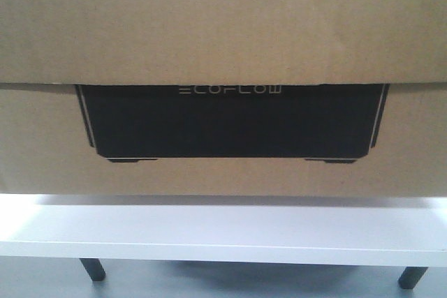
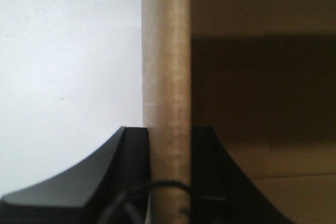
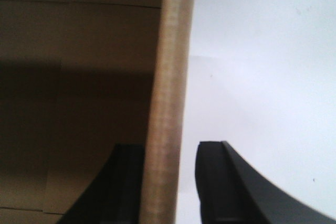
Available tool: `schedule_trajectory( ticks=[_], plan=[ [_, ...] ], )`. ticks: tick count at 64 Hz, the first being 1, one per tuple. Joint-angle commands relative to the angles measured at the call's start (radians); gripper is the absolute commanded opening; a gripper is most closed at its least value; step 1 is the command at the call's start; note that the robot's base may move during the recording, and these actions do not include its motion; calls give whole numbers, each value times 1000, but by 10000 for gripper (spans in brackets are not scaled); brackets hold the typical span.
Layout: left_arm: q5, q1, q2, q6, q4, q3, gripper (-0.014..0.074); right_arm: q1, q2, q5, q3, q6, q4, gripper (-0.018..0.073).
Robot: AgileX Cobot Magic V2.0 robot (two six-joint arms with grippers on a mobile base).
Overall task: Grab box from left shelf to table start
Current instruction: 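Open both grippers to release the box side walls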
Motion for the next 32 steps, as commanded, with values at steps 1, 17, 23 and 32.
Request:
schedule_trajectory(
  ticks=[1, 17, 23, 32],
  plan=[
    [-128, -29, -30, 15, -211, -52, -13, 11, -12, -126, -50, 36, 105, 22],
    [-136, -29, -5, 15, -210, -52, -13, 11, -5, -118, -50, 36, 103, 22],
    [-140, -29, -5, 15, -210, -52, -13, 11, 3, -106, -50, 36, 103, 22],
    [-140, -29, -4, 15, -208, -52, -13, 11, 13, -86, -50, 36, 103, 29]
  ],
)
